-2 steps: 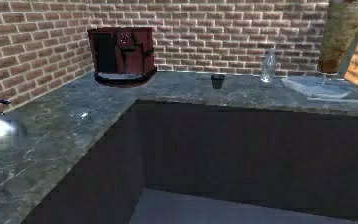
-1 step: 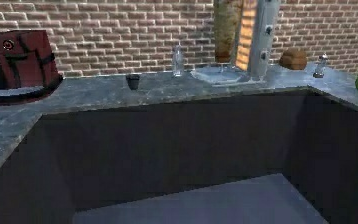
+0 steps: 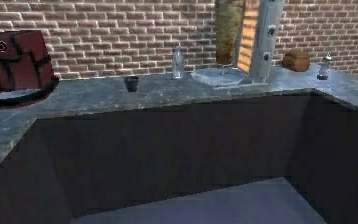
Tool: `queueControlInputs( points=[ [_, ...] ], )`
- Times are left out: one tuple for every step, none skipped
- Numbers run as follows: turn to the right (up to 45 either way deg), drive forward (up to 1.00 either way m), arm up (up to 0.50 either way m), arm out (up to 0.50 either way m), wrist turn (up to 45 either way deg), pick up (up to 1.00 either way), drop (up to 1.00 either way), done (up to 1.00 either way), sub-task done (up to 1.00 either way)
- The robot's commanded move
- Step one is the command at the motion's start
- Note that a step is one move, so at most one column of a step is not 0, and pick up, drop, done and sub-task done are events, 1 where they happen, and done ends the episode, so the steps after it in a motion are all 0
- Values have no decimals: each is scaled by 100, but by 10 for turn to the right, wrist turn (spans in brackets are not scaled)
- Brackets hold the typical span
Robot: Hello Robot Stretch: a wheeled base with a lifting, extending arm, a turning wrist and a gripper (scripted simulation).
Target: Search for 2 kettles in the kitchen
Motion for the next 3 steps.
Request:
queueControlInputs(
  points=[
    [-450, 0, 0, 0, 0, 0, 0, 0, 0],
    [-240, 0, 0, 0, 0, 0, 0, 0, 0],
    [0, 0, 0, 0, 0, 0, 0, 100, 0]
  ],
)
